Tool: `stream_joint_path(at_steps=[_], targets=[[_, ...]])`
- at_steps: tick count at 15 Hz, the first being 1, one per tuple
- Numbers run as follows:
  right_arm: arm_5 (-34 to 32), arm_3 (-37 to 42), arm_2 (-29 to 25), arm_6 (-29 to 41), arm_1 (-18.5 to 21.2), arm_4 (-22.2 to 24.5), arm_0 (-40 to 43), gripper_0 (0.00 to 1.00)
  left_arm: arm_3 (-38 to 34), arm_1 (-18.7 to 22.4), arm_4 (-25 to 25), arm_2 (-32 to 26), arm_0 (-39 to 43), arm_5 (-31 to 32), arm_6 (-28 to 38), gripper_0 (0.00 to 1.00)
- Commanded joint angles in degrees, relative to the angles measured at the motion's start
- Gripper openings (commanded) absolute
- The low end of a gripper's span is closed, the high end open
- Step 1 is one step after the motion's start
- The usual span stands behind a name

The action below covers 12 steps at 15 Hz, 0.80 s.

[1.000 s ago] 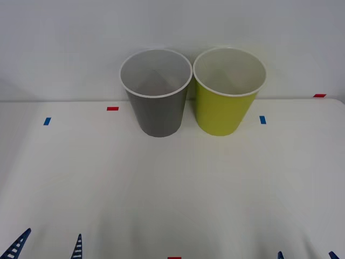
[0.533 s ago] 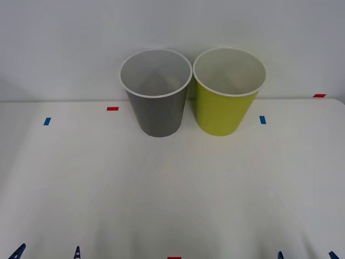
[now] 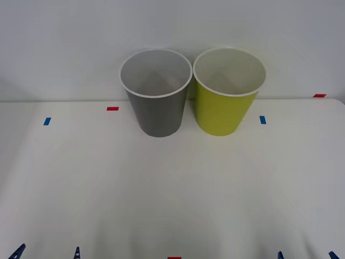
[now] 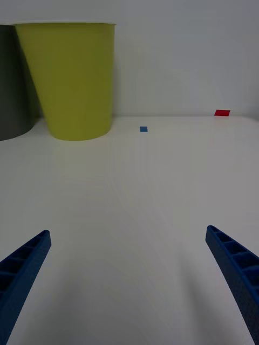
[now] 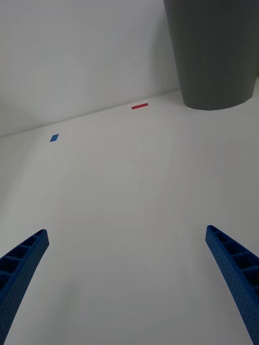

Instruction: Put cans in the gray bin and PET bottles in the light green bin.

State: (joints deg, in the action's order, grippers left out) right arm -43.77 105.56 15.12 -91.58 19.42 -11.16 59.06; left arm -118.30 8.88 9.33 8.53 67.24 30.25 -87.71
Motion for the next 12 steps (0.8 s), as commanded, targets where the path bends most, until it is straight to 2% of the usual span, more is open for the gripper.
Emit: stream_joint_path(at_steps=[1,12], targets=[[0.0,0.0,0.0,0.0,0.0,0.0,0.0,1.00,0.0,0.0,0.0,0.0,0.0,0.0,0.0,0.99],[0.0,0.0,0.0,0.0,0.0,0.0,0.0,1.00,0.0,0.0,0.0,0.0,0.0,0.0,0.0,1.00]])
